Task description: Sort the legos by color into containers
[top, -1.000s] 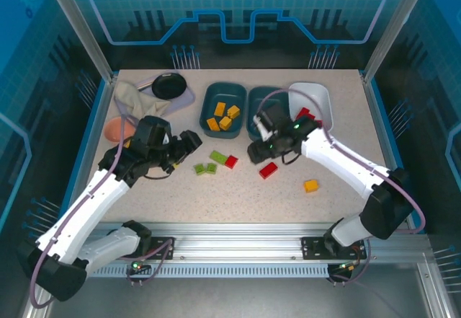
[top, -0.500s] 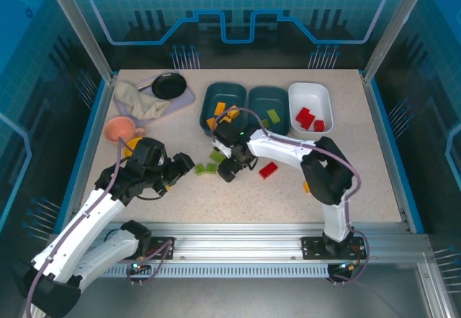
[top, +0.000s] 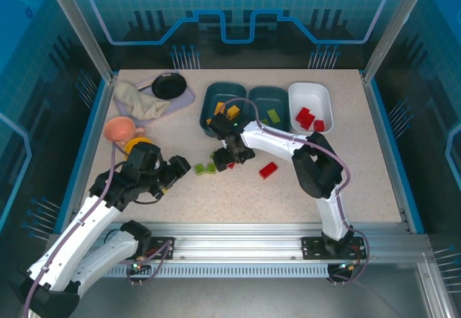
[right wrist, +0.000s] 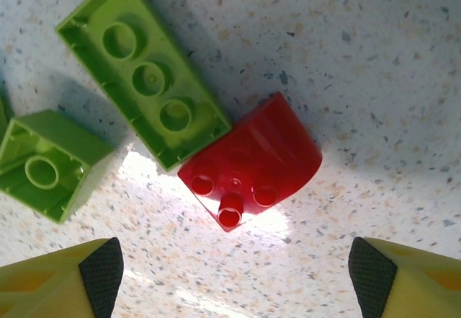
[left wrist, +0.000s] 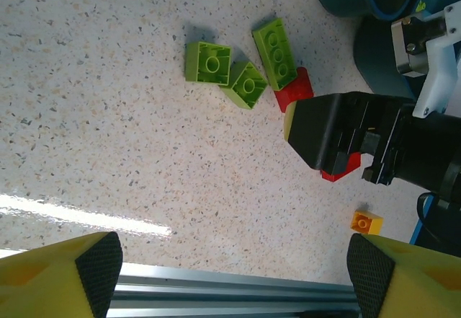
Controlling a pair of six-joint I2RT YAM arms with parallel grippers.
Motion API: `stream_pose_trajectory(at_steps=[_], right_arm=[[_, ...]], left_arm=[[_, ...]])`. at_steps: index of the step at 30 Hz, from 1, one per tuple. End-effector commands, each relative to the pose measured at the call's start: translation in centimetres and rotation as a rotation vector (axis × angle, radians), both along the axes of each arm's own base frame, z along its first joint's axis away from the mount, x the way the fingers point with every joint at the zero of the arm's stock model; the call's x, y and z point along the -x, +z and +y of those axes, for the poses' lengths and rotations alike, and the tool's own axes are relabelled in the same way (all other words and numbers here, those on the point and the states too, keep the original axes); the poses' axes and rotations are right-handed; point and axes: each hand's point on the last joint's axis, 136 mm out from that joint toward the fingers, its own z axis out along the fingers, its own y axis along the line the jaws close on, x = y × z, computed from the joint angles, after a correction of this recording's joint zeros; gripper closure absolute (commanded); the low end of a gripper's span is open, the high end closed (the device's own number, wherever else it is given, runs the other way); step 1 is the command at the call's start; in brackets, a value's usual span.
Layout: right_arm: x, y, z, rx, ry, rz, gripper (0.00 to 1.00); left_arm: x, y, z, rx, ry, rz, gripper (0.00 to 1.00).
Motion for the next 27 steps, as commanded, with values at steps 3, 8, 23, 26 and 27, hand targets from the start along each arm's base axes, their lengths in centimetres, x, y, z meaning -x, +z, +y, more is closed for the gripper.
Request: stream_pose_trajectory(at_steps=[3, 8, 23, 26, 27], right_arm=[[-0.7, -0.9, 0.2, -0.008, -0.166, 0.064, 0.19], [-1.0, -1.7, -0.4, 0.03, -0.171, 0.083, 0.24], [-2.0, -2.0, -3.3, 0.087, -0.208, 0.061, 0.35], [-2.1, -1.4, -4.3, 0.085, -0.208, 0.048, 0.37], [-2.1, -1.2, -4.8, 0.092, -0.211, 0.044, 0.38]], left_arm=[[0.3, -0.6, 0.2, -0.01, 0.008, 0.015, 0.15], [0.4, -0.5, 0.2, -0.009, 0.007, 0.012, 0.15], [0.2, -0.4, 0.1, -0.008, 0.004, 0.007, 0.16], [0.3, -0.4, 0.1, -0.008, 0.004, 0.008, 0.16], [0.2, -0.4, 0.1, -0.007, 0.004, 0.007, 0.16]])
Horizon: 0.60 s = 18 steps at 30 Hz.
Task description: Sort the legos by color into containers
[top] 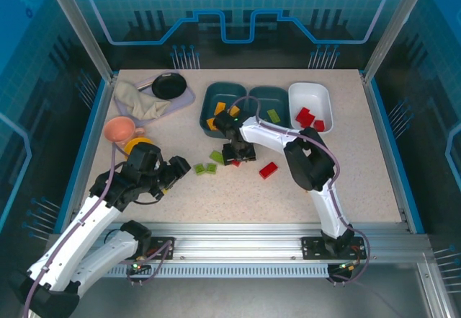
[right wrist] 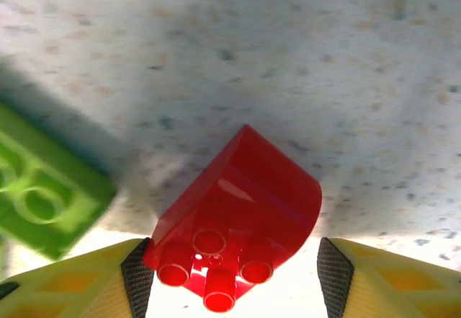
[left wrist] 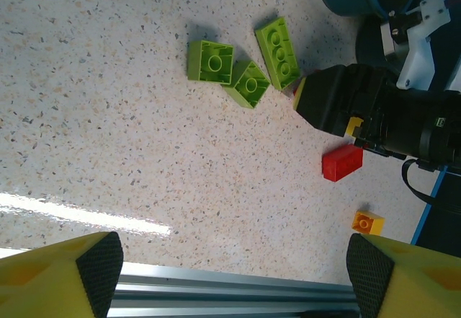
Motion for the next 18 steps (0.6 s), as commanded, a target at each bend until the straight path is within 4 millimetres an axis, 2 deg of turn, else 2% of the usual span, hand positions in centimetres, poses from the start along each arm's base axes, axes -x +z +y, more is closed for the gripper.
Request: stream_pose_trajectory(at_steps=[1, 5, 11, 15, 18], right_arm=[[-0.2, 1.8, -2.1, 0.02, -0.016, -0.029, 0.38], [0.2, 2.4, -3.5, 0.008, -0.045, -0.045, 0.38], [-0.2, 4.1, -1.7, -0.093, -0.096, -0.105, 0.29], [-1.1, 3.4, -1.2, -0.081, -0.093, -0.103, 0.28], [-1.4, 2.2, -1.8, -0.05, -0.083, -0.071, 0.28]], left_arm=[[0.2, -0.3, 0.1, -0.007, 0.003, 0.006, 0.16], [-0.1, -0.1, 0.0, -0.003, 0.003, -0.002, 0.16], [-1.1, 1.1, -0.6, -0.004, -0.031, -0.051, 0.15], [-2.2, 2.1, -1.3, 0.019, -0.047, -0.098, 0.15], [-2.6, 2.6, -1.8, 0.046, -0.051, -0.119, 0.14]])
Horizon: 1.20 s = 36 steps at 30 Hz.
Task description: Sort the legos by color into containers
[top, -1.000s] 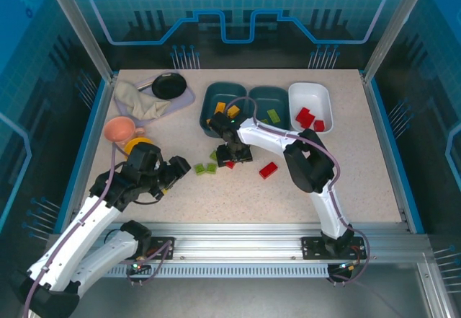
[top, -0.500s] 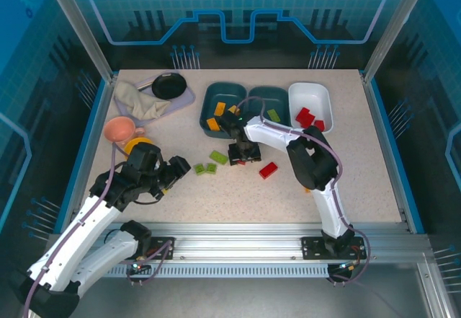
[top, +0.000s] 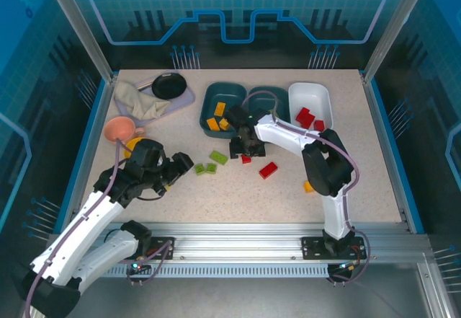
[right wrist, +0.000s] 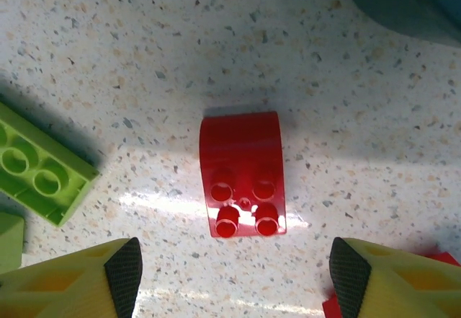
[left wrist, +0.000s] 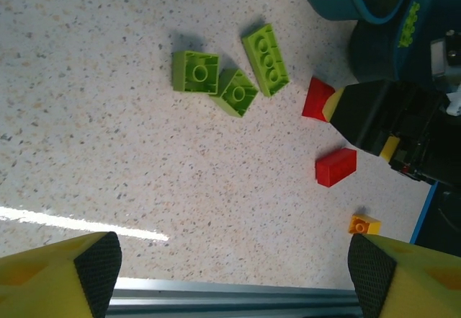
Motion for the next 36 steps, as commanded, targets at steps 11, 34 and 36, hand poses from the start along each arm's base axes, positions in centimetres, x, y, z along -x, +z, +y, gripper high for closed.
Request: stream_pose_trajectory(at_steps=[11, 34, 36], right_arm=[[-0.4, -3.6, -0.8, 0.089, 0.047, 0.059, 0.45], [-3.8, 10.5, -8.0, -0.053, -0.095, -0.229, 0.75], [-5.7, 11.0, -10.8, -0.067, -0.161, -0.254, 0.75]], left_arm=[[-1.5, 2.6, -2.4, 0.146, -0.037, -0.108, 0.11], [-5.3, 7.1, -6.2, 0.135, -0.201, -0.183, 0.11], [-6.7, 7.4, -7.4, 0.138, -0.223, -0.191, 0.11]])
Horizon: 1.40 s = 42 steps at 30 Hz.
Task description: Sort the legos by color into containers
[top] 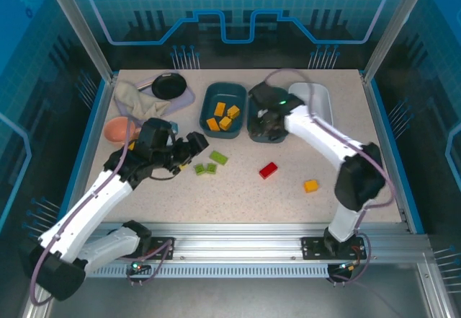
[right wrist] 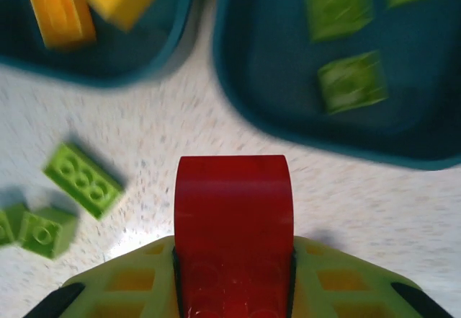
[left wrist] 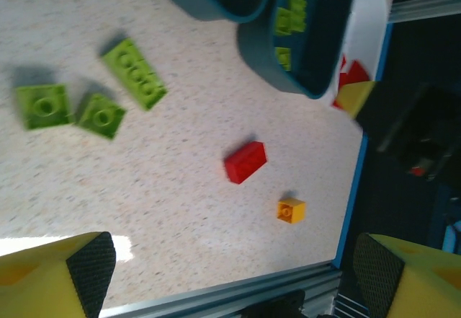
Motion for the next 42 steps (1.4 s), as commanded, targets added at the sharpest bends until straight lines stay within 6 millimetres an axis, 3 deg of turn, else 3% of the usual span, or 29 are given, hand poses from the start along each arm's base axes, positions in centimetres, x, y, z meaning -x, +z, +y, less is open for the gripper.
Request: stream_pose_trajectory(at_steps=[1, 6, 12, 20, 25, 29, 36, 37, 39, 42], right_arm=[[-2.8, -0.4, -5.3, -0.014, -0.128, 0.012, 0.75], [-9.2, -1.0, -10.9, -0.086, -0.279, 0.01, 0.76], [-15.0, -4.6, -14.3, -0.09, -0.36, 0.081, 0.75], [-18.8, -9.8, -16.6, -0.114, -0.421, 0.167, 0.72], [-19.7, -10.4, -17.0, -0.153, -0.416, 0.173, 0.5], [-20.2, -7.5, -16.4, -0.164, -0.381, 0.112, 0.36], [-19.4, 0.7, -13.9, -0.142, -0.29, -0.054, 0.36], [-18.8, 2.8, -13.3, -0.143, -0.27, -0.094, 0.36], [-17.6, 5.0, -11.7, -0.135, -0.223, -0.142, 0.37], [-14.6, 7.1, -8.3, -0.125, -0.132, -0.185, 0.36]], left_arm=[[-2.1, 2.3, -2.5, 0.028, -0.088, -0.082, 0.11], [-5.3, 2.1, -4.5, 0.02, -0.102, -0.056, 0.12], [-8.5, 1.6, -7.6, 0.001, -0.152, -0.032, 0.13], [-10.5, 0.0, -10.9, -0.017, -0.197, 0.0, 0.14], [-10.5, -1.2, -11.5, -0.039, -0.205, 0.037, 0.15], [-10.1, -2.2, -10.6, -0.077, -0.167, 0.089, 0.16], [-8.9, -3.3, -8.4, -0.155, -0.106, 0.15, 0.19], [-8.5, -3.5, -7.7, -0.183, -0.095, 0.165, 0.19], [-7.8, -4.3, -6.1, -0.26, -0.074, 0.195, 0.19], [-6.9, -5.6, -4.3, -0.359, -0.071, 0.246, 0.19]])
